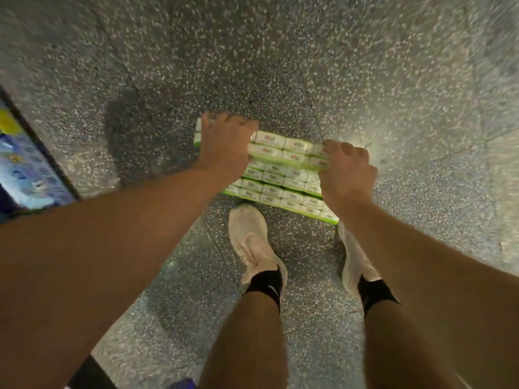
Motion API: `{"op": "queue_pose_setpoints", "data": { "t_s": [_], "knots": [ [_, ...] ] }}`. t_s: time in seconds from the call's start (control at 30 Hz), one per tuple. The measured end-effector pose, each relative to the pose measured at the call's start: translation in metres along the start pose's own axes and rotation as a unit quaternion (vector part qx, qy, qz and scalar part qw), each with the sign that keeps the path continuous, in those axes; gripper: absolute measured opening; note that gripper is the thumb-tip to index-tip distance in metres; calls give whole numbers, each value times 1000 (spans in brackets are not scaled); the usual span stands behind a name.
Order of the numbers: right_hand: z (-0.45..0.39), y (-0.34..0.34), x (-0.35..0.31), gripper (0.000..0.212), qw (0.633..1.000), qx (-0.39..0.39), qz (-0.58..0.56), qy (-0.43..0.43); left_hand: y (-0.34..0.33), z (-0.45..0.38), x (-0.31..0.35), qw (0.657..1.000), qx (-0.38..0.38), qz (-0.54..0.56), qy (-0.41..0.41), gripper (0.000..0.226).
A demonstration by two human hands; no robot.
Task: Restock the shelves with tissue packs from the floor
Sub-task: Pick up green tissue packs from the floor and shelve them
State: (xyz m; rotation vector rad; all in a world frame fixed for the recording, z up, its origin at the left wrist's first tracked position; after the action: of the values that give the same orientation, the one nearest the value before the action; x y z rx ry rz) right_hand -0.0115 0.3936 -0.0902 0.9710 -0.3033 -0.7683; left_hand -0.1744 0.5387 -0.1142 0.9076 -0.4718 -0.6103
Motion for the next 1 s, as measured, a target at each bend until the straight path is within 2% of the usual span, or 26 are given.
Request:
{"op": "queue_pose_setpoints", "data": {
  "t_s": [0.23, 0.37, 0.47, 0.6, 0.7, 0.83, 1.0],
  "knots": [
    [64, 174, -78, 59, 983, 47, -56, 166, 185, 103, -65, 995, 29, 67, 70, 57],
    [119, 300, -148, 58, 950, 60, -45, 302, 319, 207, -89, 983, 57, 105, 141, 45],
    [187, 387, -193, 56, 912, 80, -40, 400, 413, 311, -93, 969, 83, 100, 209, 49],
    [295, 467, -241, 53, 839, 109, -87, 527, 506, 482, -78, 940, 145, 100, 291, 62],
    [393, 506, -282, 56, 770, 93, -89, 625, 544, 618, -54, 911, 167, 93, 366, 56],
    [542, 533, -327, 51, 639, 97, -131, 752, 550, 795, -16, 845, 189, 61, 497, 55],
    [733, 526, -363, 62, 529, 93, -108, 837, 523, 990, 41, 753, 242, 49, 610, 60]
  ]
}}
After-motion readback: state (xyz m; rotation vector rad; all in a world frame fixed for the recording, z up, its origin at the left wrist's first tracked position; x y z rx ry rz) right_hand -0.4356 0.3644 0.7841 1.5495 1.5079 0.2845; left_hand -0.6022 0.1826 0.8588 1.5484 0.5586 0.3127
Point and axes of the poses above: each hand's wrist, its own z-axis away from the middle knuckle, its own y-axis out of the back of the hand, x = y × z, the point moved 5 cm from there along -z, towards the middle knuckle, and after that the axes turned 2 degrees about -y, right-handed, at the moved point
